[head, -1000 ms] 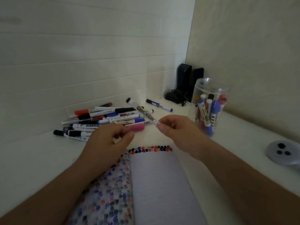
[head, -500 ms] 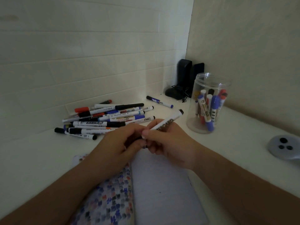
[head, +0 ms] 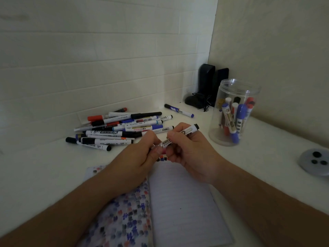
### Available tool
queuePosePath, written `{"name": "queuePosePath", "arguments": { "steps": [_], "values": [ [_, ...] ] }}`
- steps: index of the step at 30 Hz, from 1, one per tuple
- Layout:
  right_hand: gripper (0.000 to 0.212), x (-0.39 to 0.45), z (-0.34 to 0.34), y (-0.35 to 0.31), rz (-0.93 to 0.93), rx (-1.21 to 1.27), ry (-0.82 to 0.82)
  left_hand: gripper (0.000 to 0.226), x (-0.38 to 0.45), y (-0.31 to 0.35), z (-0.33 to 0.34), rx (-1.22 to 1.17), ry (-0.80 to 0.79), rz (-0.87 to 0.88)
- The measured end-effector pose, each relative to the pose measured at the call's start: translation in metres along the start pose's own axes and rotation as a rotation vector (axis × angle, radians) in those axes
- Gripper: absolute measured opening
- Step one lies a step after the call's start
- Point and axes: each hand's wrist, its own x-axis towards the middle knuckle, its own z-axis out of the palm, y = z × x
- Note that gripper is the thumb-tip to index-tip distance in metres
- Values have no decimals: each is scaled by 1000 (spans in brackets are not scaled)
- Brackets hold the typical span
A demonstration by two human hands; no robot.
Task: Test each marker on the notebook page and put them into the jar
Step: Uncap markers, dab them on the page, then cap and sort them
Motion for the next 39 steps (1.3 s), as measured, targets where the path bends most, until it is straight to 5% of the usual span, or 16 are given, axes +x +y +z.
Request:
{"name": "queuePosePath", "arguments": {
  "steps": [18, 32, 39],
  "values": [
    [41, -3, 0, 3, -43, 82, -16, 22, 3, 7, 0, -174, -7, -65],
    [11, -2, -4, 3, -72, -58, -119, 30, 0, 6, -5, -139, 34, -100],
    [26, 1, -61, -33, -55, -16, 50, 42, -4, -9, -8, -91, -75, -109]
  ]
}}
